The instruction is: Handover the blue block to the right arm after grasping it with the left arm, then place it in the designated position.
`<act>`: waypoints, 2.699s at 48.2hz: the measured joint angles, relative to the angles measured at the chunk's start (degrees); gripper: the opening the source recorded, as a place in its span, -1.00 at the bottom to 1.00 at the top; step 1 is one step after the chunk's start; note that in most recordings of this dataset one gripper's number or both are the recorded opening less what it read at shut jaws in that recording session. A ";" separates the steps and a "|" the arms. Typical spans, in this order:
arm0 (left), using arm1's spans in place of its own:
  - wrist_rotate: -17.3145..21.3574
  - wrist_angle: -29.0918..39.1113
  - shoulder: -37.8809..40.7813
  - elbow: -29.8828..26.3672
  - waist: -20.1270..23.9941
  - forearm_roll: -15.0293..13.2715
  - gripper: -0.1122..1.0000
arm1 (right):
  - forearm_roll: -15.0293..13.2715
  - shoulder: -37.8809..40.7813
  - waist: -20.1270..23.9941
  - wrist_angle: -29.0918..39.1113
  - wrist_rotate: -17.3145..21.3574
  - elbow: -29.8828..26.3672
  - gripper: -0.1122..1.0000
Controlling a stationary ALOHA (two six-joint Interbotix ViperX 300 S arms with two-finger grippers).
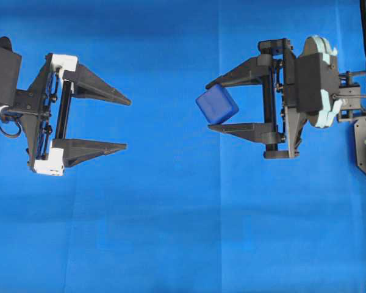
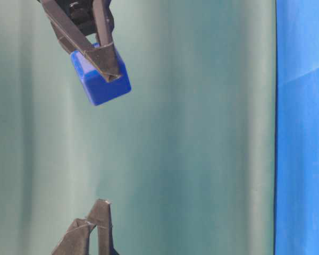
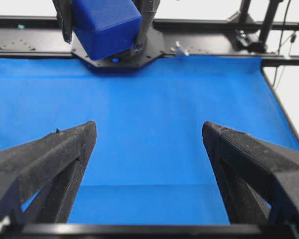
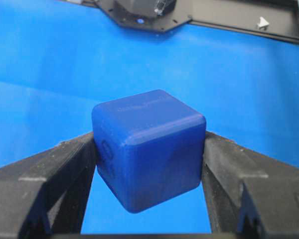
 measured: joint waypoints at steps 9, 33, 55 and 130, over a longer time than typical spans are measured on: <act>0.00 0.00 0.00 0.00 0.09 0.00 0.86 | 0.09 0.00 0.00 0.09 -0.09 0.00 0.03; 0.00 0.00 0.00 0.00 0.09 0.09 0.86 | 0.09 0.00 0.00 0.26 -0.09 0.00 0.03; 0.00 0.00 0.00 0.00 0.00 0.09 0.86 | 0.09 0.00 0.00 0.62 0.18 0.00 0.03; 0.00 0.00 0.00 -0.18 0.00 0.00 0.86 | 4.57 0.00 2.20 26.46 0.44 0.00 0.03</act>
